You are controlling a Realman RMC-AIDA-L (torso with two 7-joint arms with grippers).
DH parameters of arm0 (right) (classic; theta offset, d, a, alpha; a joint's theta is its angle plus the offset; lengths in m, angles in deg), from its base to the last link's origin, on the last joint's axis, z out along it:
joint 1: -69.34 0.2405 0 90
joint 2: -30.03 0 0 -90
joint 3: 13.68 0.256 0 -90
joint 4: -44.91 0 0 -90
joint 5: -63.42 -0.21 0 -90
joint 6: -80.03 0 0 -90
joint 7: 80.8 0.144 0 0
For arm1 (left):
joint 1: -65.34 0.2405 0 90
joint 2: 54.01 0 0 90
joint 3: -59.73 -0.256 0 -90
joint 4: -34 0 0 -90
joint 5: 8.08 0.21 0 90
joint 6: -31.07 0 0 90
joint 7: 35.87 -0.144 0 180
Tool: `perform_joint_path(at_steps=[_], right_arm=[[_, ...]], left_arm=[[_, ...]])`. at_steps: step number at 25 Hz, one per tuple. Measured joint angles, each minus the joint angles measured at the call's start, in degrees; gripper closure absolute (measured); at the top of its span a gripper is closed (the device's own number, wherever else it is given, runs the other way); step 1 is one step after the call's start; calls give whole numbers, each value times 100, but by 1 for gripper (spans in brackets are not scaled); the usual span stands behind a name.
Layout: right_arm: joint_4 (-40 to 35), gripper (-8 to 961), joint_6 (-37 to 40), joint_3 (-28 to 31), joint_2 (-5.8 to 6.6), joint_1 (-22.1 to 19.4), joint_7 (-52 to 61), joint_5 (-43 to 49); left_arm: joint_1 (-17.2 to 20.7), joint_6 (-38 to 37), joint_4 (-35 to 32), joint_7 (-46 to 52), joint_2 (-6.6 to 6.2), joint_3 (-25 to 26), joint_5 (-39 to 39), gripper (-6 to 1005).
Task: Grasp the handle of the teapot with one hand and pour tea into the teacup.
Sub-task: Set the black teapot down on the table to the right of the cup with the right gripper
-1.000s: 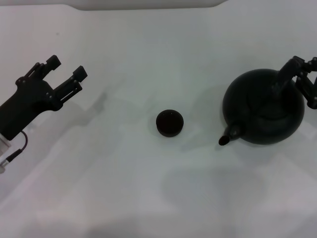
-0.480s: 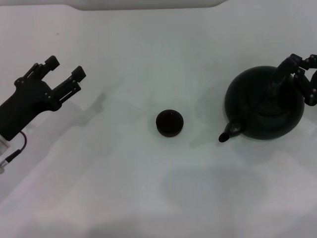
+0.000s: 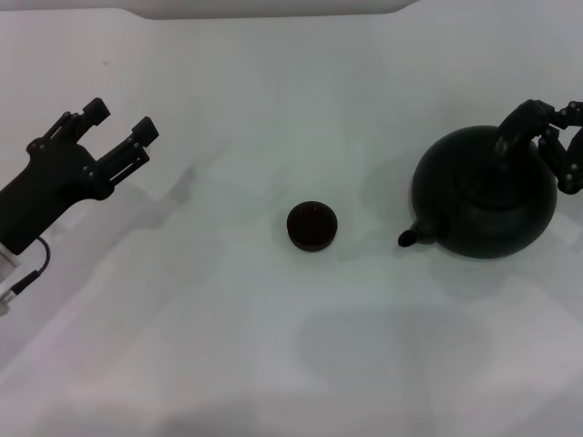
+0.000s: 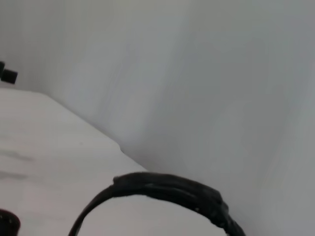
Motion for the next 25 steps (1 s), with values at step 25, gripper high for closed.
perform_joint_path(at_steps=[25], right_arm=[[195, 560, 40, 310, -13, 69, -32, -41]], left_arm=[[-47, -9, -1, 11, 17, -1, -10, 151]])
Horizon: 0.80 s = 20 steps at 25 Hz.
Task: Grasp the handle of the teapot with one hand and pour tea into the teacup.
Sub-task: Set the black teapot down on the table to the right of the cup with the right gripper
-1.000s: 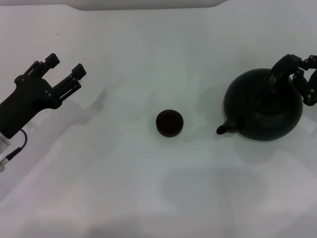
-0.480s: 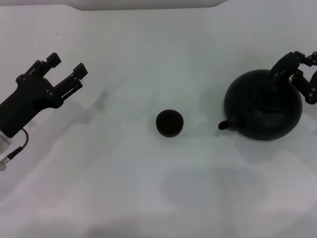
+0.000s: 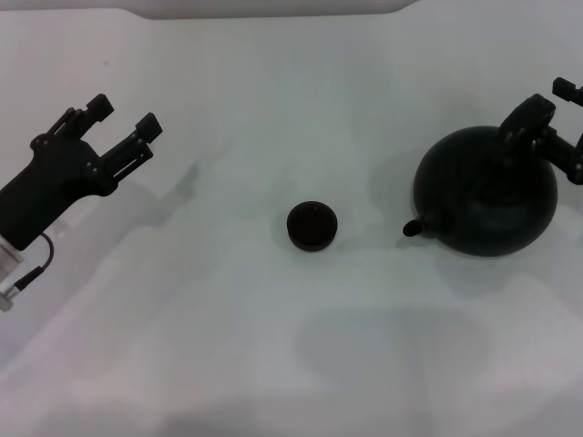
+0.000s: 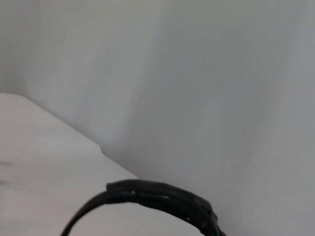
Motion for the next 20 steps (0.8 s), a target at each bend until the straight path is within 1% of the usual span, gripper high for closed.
perform_joint_path(at_steps=[1, 6, 10, 14, 17, 20], right_arm=[[11, 547, 31, 0, 2, 0, 19, -1], [26, 326, 92, -35, 17, -4, 149, 40], [31, 219, 294, -53, 45, -52, 300, 47], [31, 111, 599, 53, 106, -186, 502, 28], [31, 108, 724, 355, 123, -312, 505, 31], [99, 105, 681, 771, 123, -429, 444, 43]], left_arm=[[-6, -1, 0, 0, -2, 1, 0, 151], [-39, -7, 0, 2, -8, 2, 0, 152], [-42, -57, 0, -2, -15, 11, 1, 152], [-16, -76, 0, -14, -17, 11, 1, 151], [0, -109, 0, -64, -18, 13, 1, 151], [27, -127, 0, -122, -22, 117, 1, 151]])
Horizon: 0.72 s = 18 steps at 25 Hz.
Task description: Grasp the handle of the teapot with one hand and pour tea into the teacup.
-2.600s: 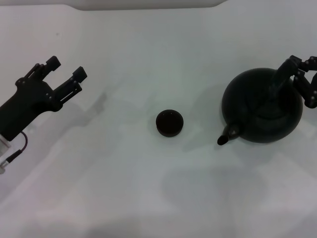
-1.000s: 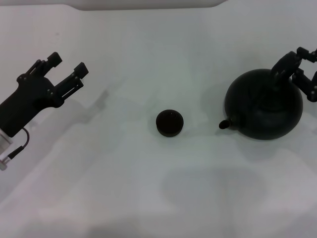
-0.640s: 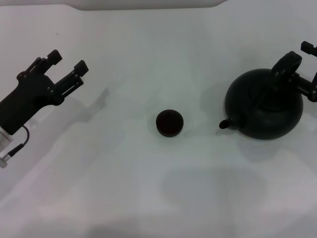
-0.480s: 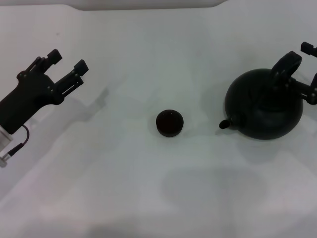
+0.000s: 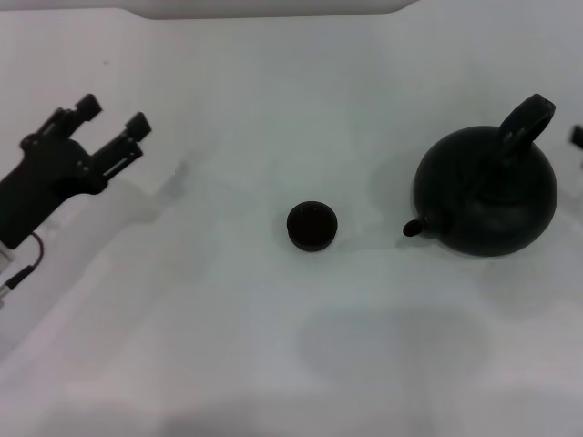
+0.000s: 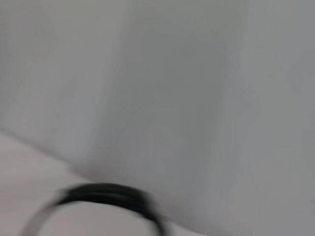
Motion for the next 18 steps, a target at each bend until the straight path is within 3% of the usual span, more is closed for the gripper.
perform_joint_path(at_steps=[7, 10, 18], right_arm=[[620, 108, -21, 2301, -167, 190, -11, -48], [982, 113, -100, 3167, -159, 411, -23, -56], [1095, 115, -342, 3517, -158, 493, -98, -85]], left_arm=[[174, 105, -2, -470, 35, 989, -57, 151], [187, 108, 108, -684, 31, 1346, -333, 152], [195, 101, 201, -1158, 10, 1712, -853, 151]])
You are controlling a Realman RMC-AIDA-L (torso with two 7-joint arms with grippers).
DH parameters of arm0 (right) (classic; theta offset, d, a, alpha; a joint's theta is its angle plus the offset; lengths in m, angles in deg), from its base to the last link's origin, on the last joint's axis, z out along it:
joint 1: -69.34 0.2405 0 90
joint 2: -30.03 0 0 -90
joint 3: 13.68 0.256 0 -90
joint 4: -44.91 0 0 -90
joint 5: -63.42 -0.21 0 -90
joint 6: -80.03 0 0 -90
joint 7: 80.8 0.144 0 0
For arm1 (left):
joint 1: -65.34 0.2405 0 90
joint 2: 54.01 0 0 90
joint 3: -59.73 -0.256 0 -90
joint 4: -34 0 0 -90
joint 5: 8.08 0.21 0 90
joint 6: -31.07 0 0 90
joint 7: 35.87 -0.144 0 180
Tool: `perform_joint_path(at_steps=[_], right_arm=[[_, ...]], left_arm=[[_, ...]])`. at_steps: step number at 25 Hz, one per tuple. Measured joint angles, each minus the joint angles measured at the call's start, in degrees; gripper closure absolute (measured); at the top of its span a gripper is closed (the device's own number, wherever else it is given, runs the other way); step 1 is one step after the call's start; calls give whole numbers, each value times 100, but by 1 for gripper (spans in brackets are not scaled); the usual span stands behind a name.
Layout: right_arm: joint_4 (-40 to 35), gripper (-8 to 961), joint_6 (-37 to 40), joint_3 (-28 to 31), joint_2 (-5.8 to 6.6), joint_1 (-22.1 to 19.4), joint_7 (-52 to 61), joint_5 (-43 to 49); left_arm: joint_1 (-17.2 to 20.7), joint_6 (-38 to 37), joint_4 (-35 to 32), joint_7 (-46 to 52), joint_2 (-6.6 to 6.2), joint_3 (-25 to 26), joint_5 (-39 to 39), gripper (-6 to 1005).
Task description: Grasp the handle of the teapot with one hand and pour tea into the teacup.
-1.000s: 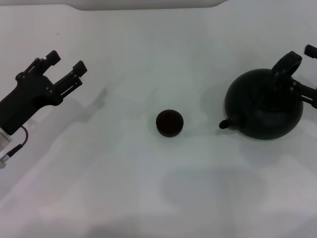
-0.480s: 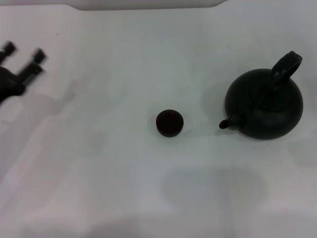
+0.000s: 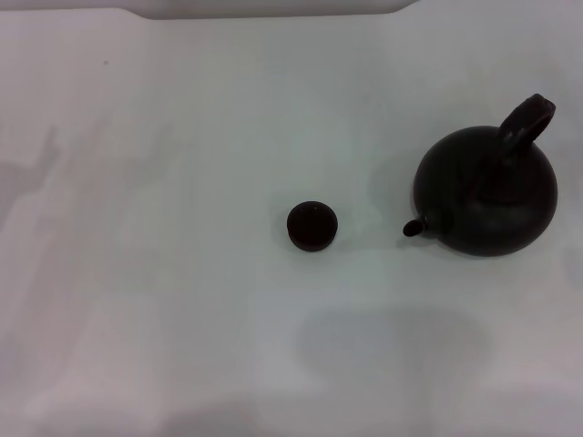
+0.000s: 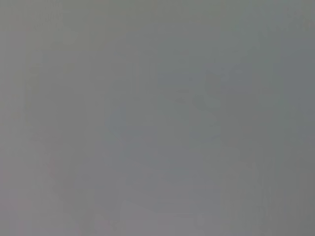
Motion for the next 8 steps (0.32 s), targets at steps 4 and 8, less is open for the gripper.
perform_joint_path(at_steps=[4, 8], right_arm=[[268, 117, -1, 10, -22, 53, -308, -238], [385, 118, 36, 14, -37, 81, -385, -297]], left_arm=[[-52, -138, 8, -106, -11, 73, -41, 151], [-133, -245, 12, -214, -17, 182, -46, 151]])
